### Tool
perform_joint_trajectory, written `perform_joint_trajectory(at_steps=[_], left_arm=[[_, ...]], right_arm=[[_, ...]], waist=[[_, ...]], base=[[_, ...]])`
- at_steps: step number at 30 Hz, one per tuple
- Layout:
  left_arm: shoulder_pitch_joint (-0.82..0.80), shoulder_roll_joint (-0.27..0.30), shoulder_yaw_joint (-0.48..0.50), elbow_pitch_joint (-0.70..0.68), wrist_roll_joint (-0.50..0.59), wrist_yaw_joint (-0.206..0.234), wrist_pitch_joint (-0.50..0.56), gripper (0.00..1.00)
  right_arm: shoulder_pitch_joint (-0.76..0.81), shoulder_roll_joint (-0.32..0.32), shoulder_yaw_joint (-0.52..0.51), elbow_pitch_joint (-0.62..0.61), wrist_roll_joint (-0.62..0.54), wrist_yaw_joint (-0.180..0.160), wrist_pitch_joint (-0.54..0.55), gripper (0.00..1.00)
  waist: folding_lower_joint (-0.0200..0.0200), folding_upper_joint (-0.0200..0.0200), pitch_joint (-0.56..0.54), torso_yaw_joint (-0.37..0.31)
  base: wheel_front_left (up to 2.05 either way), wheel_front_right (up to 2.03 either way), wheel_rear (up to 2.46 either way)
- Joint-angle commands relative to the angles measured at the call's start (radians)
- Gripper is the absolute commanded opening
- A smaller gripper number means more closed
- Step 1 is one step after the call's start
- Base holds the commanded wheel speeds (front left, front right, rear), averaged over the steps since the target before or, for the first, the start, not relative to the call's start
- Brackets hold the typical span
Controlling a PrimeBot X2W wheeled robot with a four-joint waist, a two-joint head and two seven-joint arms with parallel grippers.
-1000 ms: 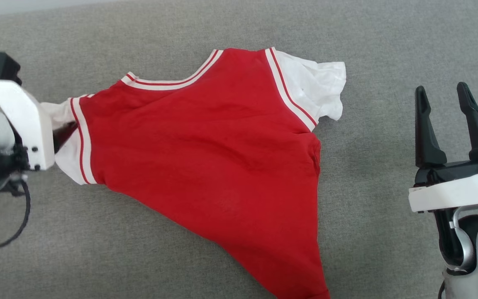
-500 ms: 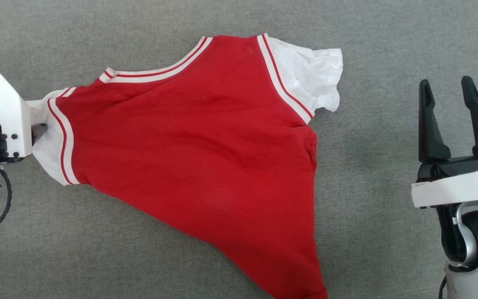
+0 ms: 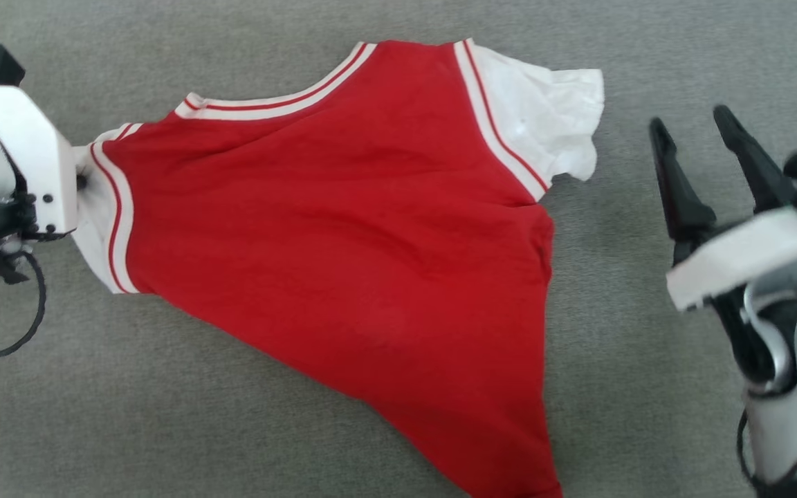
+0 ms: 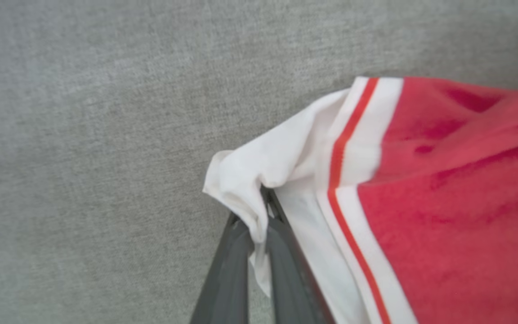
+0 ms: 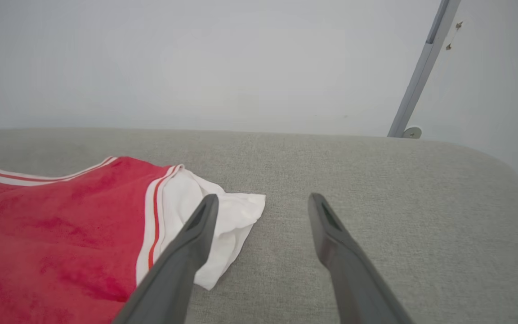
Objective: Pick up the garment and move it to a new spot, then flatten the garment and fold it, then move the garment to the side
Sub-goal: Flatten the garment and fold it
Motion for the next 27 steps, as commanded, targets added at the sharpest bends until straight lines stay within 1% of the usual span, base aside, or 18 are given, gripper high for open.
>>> perform_joint_trajectory(at_steps=[1,2,8,13,14,18,23,24,25,26,27], left_arm=[[-0.005,-0.023,-0.013,0.02,0.01,-0.007,-0.008,0.0],[-0.012,-0.03,-0.015,0.023,0.01,-0.009,-0.012,0.0],[-0.054,-0.075,-0.03,0.043,0.018,-0.033,-0.036,0.0],[-0.083,-0.108,-0.037,0.067,0.019,-0.055,-0.06,0.0],[-0.083,-0.108,-0.037,0.067,0.019,-0.055,-0.06,0.0],[-0.099,-0.13,-0.042,0.088,0.02,-0.069,-0.08,0.0],[-0.111,-0.152,-0.047,0.117,0.016,-0.087,-0.103,0.0],[-0.112,-0.154,-0.047,0.124,0.015,-0.088,-0.107,0.0],[-0.113,-0.156,-0.049,0.131,0.014,-0.092,-0.112,0.0],[-0.113,-0.157,-0.05,0.138,0.013,-0.097,-0.115,0.0],[-0.114,-0.159,-0.051,0.146,0.011,-0.098,-0.117,0.0]], right_arm=[[-0.053,-0.023,0.01,0.037,0.017,0.0,0.043,1.0],[-0.076,-0.027,0.016,0.061,0.035,0.0,0.067,1.0],[-0.233,-0.098,0.065,0.233,0.088,0.0,0.234,1.0],[-0.348,-0.122,0.122,0.364,0.143,0.0,0.379,1.0],[-0.348,-0.122,0.122,0.364,0.143,0.0,0.379,1.0],[-0.418,-0.138,0.196,0.463,0.182,0.0,0.477,1.0],[-0.445,-0.153,0.306,0.593,0.186,0.0,0.6,1.0],[-0.447,-0.162,0.331,0.611,0.184,0.0,0.619,0.88],[-0.45,-0.172,0.355,0.618,0.185,0.0,0.624,0.39],[-0.459,-0.182,0.363,0.625,0.198,0.0,0.623,0.0],[-0.467,-0.193,0.369,0.632,0.208,0.0,0.625,0.0]], waist=[[0.0,0.0,0.01,0.015],[0.0,0.0,0.013,0.02],[0.0,0.0,0.036,0.06],[0.0,0.0,0.05,0.087],[0.0,0.0,0.05,0.087],[0.0,0.0,0.057,0.102],[0.0,0.0,0.057,0.115],[0.0,0.0,0.055,0.116],[0.0,0.0,0.052,0.117],[0.0,0.0,0.047,0.119],[0.0,0.0,0.041,0.121]], base=[[0.0,0.0,0.0],[0.0,0.0,0.0],[0.0,0.0,0.0],[0.0,0.0,0.0],[0.0,0.0,0.0],[0.0,0.0,0.0],[0.0,0.0,0.0],[0.0,0.0,0.0],[0.0,0.0,0.0],[0.0,0.0,0.0],[0.0,0.0,0.0]])
